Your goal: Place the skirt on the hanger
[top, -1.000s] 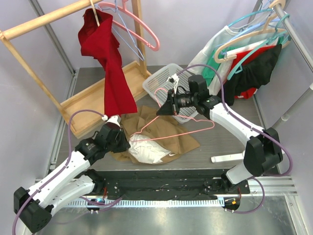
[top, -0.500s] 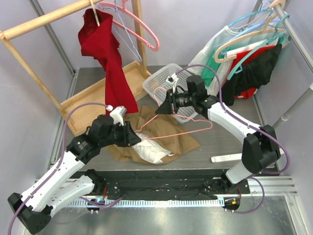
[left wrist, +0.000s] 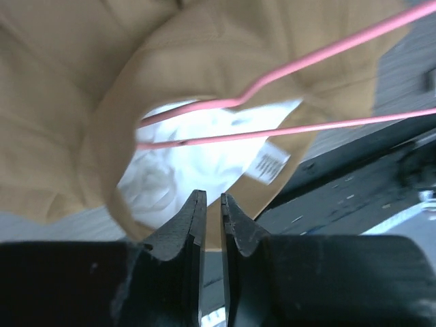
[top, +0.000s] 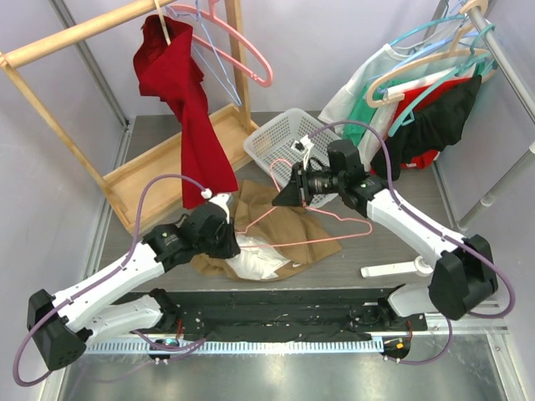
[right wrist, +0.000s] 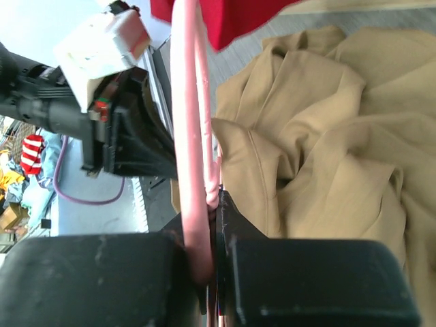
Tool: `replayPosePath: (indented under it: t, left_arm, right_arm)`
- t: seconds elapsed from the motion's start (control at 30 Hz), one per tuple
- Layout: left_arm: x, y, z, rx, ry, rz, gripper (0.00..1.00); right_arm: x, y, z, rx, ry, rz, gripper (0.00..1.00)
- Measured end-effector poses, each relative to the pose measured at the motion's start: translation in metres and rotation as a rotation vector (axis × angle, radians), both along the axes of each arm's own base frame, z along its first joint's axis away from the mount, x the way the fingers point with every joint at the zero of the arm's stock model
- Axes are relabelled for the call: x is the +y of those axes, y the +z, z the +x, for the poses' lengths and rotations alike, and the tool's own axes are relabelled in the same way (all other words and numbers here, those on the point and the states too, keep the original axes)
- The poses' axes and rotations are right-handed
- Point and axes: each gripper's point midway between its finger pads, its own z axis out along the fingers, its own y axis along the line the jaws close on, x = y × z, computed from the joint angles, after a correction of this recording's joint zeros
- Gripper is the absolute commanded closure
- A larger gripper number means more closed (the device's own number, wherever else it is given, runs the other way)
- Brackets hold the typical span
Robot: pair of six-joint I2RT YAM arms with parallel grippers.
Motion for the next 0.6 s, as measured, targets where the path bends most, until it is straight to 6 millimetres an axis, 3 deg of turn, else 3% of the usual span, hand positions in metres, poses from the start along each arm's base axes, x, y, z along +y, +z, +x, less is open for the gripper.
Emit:
replayPosePath:
  t: [0.23,0.37,0.6]
  left_arm:
    - [0.016,-0.032,-0.026,0.073,-0.015,0.237,0.83]
    - [0.018,-0.043,-0.032,0.089,-0.025,0.320,0.77]
    - [0.014,-0.038,-0.025,0.010,-0.027,0.368,0.64]
  right_arm:
    - [-0.018,0.005,-0.029,0.011,-0.020,-0.004,0.99]
    - [-0.025,0.004,-0.039,0.023,-0.029,-0.017,0.99]
    - [-0.034,0.004,-0.047,0.026,-0.051,-0.042,0.99]
